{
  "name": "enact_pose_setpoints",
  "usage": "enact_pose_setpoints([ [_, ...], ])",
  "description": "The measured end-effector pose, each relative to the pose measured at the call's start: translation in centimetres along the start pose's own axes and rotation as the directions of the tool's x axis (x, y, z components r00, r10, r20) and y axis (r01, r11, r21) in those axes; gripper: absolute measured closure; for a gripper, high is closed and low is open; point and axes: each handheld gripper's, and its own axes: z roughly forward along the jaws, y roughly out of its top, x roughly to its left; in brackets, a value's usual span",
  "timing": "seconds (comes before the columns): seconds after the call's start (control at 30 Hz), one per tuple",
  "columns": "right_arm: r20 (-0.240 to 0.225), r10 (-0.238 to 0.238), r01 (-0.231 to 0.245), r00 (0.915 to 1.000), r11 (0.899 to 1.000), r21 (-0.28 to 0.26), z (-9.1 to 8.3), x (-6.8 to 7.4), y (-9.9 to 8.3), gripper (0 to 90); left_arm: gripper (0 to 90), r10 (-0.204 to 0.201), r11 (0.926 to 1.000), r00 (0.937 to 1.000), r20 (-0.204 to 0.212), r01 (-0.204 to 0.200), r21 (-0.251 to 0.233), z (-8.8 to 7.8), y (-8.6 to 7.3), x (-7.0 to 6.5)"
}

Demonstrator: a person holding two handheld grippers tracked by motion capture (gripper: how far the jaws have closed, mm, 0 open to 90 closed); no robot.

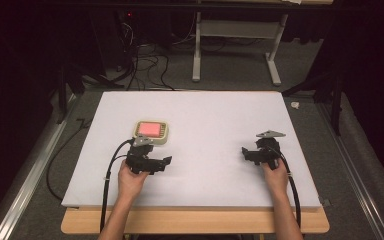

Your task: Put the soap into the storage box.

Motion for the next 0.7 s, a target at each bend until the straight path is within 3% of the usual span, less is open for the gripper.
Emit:
enact_pose_setpoints([
  [0.5, 0.000, 0.000, 0.000, 1.0000, 1.000, 0.000, 0.0, 0.0, 0.0, 16.0, 15.3, -0.013, 0.9994, 0.9999, -0.005, 0.013, 0.032, 1.7, -0.9, 0.0],
  [0.7, 0.000, 0.000, 0.000, 1.0000, 1.000, 0.000, 0.0, 0.0, 0.0, 16.0, 15.3, -0.013, 0.9984, 0.9996, -0.026, 0.014, 0.056, 2.4, -1.4, 0.2],
])
